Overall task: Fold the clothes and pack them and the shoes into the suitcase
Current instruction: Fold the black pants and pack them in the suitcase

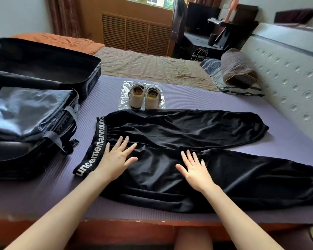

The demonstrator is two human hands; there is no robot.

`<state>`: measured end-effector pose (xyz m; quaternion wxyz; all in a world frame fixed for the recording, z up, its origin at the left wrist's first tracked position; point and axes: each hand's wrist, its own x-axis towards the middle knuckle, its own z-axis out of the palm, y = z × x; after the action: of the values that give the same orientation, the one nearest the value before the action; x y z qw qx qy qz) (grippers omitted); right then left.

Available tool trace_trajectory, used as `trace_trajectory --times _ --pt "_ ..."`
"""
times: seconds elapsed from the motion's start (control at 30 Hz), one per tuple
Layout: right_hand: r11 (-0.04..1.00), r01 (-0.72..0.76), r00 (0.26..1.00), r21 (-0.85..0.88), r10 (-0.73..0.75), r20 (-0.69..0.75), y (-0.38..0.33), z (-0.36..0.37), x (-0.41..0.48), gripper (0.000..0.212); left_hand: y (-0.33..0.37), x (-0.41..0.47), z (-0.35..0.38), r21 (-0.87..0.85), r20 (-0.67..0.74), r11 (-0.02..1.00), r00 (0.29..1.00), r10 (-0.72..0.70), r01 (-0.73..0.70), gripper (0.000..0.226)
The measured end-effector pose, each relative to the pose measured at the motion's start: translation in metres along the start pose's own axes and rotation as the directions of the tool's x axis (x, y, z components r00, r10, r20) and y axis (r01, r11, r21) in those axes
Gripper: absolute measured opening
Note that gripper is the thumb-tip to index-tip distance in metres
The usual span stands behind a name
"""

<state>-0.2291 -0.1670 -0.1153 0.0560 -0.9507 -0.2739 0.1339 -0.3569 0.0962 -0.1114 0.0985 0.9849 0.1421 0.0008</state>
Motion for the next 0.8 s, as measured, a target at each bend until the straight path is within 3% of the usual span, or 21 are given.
trace_trajectory --times 0.1,0.17,0.2,0.33,0.47,0.53,0.63,0.73,0.8 --pt "0.998 -0.02 1.0 -0.063 0.018 -0.024 0.002 0.007 0.013 0.098 -0.01 0.01 0.014 0.042 0.125 0.986 0.979 -0.163 0.158 0.069" --pt "0.996 -0.022 0.999 -0.082 0.018 -0.047 0.004 0.009 0.02 0.123 -0.013 0.013 0.022 0.083 0.135 0.97 0.962 -0.238 0.229 0.07" --pt "0.996 -0.024 0.998 -0.089 0.019 -0.056 0.005 0.008 0.025 0.124 -0.012 0.015 0.023 0.079 0.127 0.962 0.955 -0.268 0.26 0.07" --pt "0.999 0.01 1.0 -0.051 -0.011 -0.019 0.009 0.001 0.04 0.076 -0.004 0.026 0.022 0.031 0.132 0.944 0.935 -0.33 0.329 0.07" --pt "0.99 0.107 0.988 0.096 -0.096 -0.119 0.023 -0.006 0.044 0.071 0.005 0.031 0.018 0.002 0.102 0.932 0.927 -0.361 0.363 0.071" --pt "0.976 0.184 0.935 0.113 -0.139 -0.326 0.037 -0.01 0.044 0.057 0.015 0.036 0.023 -0.021 -0.03 0.963 0.963 -0.269 0.269 0.072" --pt "0.968 0.165 0.847 0.189 -0.041 -0.53 0.07 -0.021 0.043 0.045 0.036 0.047 0.03 -0.094 -0.217 0.994 0.974 -0.069 0.049 0.074" --pt "0.967 0.047 0.847 0.251 0.094 -0.523 0.118 -0.031 0.037 0.037 0.066 0.051 0.04 -0.084 -0.278 0.981 0.95 0.144 -0.174 0.079" --pt "0.955 -0.046 0.842 0.293 0.195 -0.503 0.154 -0.036 0.031 0.036 0.09 0.053 0.048 -0.098 -0.236 0.968 0.951 0.202 -0.23 0.074"
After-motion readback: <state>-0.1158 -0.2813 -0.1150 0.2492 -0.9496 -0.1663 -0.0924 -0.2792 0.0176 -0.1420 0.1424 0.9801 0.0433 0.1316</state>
